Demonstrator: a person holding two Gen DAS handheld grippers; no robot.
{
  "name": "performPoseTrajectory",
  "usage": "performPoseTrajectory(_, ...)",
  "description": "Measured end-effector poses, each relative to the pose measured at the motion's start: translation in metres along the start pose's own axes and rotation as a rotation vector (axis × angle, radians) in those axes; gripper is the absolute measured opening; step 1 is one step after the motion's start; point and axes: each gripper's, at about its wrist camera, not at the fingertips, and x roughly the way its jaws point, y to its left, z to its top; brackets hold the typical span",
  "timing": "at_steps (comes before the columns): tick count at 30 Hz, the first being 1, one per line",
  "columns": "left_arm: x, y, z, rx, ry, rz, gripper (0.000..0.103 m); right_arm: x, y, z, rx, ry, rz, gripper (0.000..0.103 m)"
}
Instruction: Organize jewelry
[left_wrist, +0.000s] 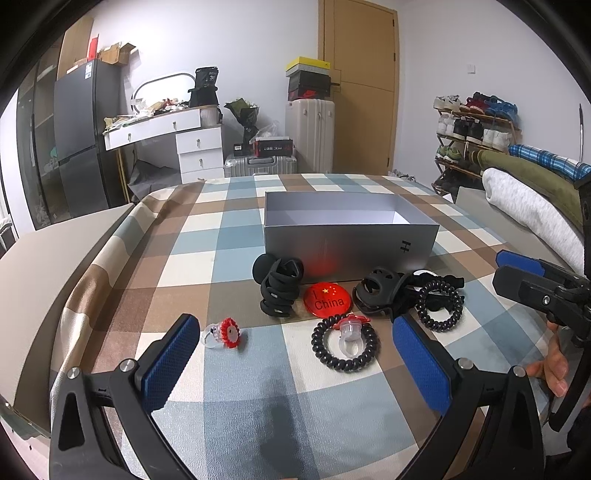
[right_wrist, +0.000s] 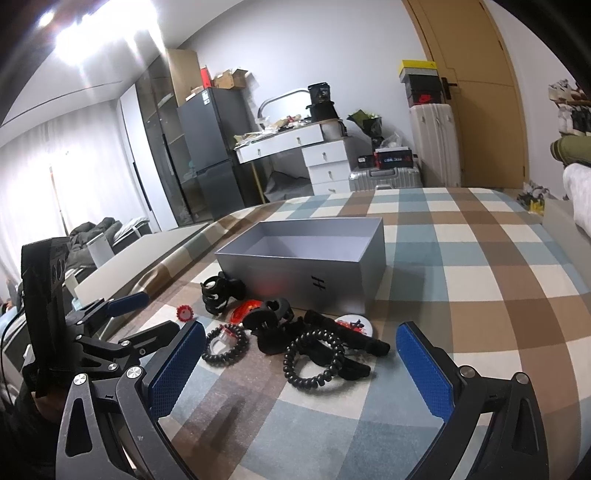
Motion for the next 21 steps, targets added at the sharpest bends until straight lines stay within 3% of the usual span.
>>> performPoseTrajectory(14, 0.0, -0.002, 0.0, 0.01, 0.005, 0.015, 0.102, 0.003, -0.012, 0.002, 0.053, 0.024, 0.005, 0.103)
performPoseTrajectory(21, 0.002, -0.001, 0.001, 0.002, 0.012, 0.013, 0.102, 0.014, -0.008, 0.003, 0.021, 0.083, -0.047, 0.103)
